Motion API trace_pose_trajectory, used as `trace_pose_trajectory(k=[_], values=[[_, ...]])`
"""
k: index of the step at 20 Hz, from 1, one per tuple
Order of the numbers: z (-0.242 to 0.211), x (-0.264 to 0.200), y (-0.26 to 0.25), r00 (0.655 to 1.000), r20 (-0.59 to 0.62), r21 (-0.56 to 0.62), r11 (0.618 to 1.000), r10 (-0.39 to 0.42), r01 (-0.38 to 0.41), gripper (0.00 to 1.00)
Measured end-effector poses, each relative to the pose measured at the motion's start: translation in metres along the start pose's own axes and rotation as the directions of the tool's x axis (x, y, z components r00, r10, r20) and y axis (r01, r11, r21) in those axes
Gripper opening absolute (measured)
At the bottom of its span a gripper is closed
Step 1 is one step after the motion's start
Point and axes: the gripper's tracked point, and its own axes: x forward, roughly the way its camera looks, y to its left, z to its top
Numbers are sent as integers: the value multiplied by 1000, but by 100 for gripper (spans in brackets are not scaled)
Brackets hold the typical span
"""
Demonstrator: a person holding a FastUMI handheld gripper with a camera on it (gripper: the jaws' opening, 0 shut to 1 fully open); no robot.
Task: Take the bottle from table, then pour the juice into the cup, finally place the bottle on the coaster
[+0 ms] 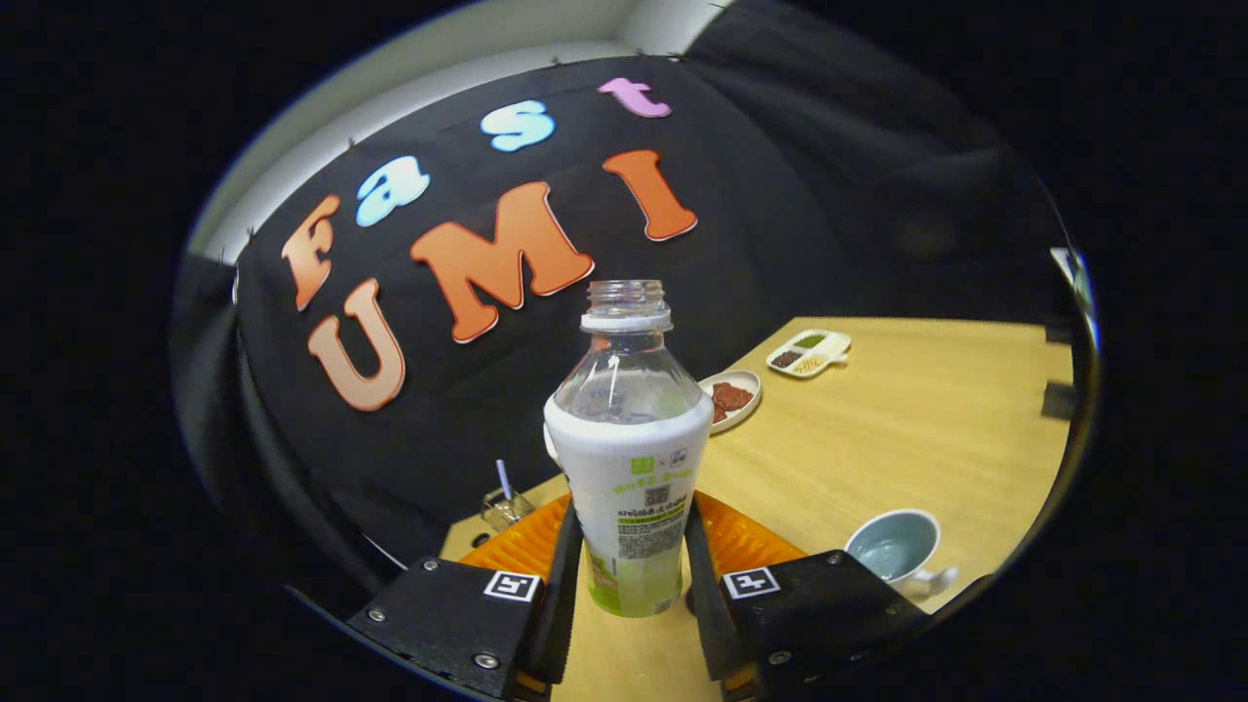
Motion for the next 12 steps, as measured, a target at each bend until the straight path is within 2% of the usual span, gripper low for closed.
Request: trace_pose_trajectory(k=[3,12], values=[[-9,10,-5,998,-15,-173,983,-60,57,54],[-63,44,-22,989,-68,-380,920,-130,95,54]])
